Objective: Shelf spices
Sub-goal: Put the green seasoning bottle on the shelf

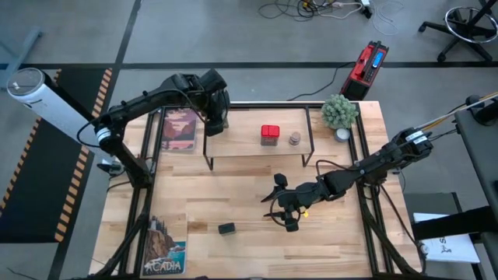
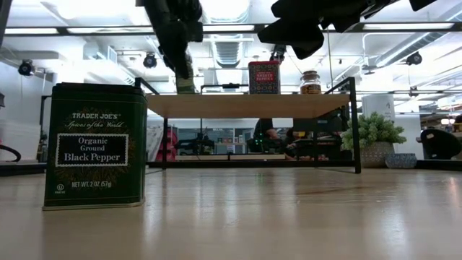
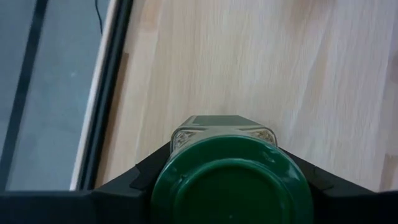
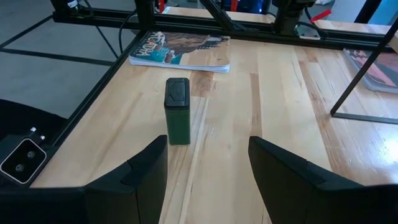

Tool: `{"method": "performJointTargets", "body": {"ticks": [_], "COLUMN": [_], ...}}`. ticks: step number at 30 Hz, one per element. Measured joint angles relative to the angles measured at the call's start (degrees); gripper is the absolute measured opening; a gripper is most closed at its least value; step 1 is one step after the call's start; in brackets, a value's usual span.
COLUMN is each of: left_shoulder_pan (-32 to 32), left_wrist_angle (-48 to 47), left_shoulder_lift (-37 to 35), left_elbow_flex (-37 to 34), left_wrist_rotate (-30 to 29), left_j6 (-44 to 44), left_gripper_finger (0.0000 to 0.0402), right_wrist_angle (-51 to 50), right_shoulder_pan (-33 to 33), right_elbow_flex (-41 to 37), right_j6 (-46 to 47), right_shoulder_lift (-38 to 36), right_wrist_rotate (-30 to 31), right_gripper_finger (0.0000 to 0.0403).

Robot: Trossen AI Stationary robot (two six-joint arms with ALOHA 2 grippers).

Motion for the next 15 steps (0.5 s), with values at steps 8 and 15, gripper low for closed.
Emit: {"method": "performJointTargets", "body": {"ticks": [8,15], "left_shoulder_pan": [0.0,0.0], "left_wrist_angle": [1.0,1.2], "left_shoulder_lift": [0.0,0.0], "left_elbow_flex": [0.0,0.0], "left_wrist_rotate": [-0.4,-0.7], "left_j6": [0.0,0.6], "left_gripper_finger": [0.0197,0.0214], "right_wrist_angle": [0.1,0.1], "right_shoulder_pan": [0.0,0.0], "right_elbow_flex": [0.0,0.0], "right_j6": [-0.2,-0.2], "right_shoulder_lift": [0.0,0.0], "right_wrist_rotate": [0.0,0.0], "right_gripper_finger": [0.02,0.02]}}
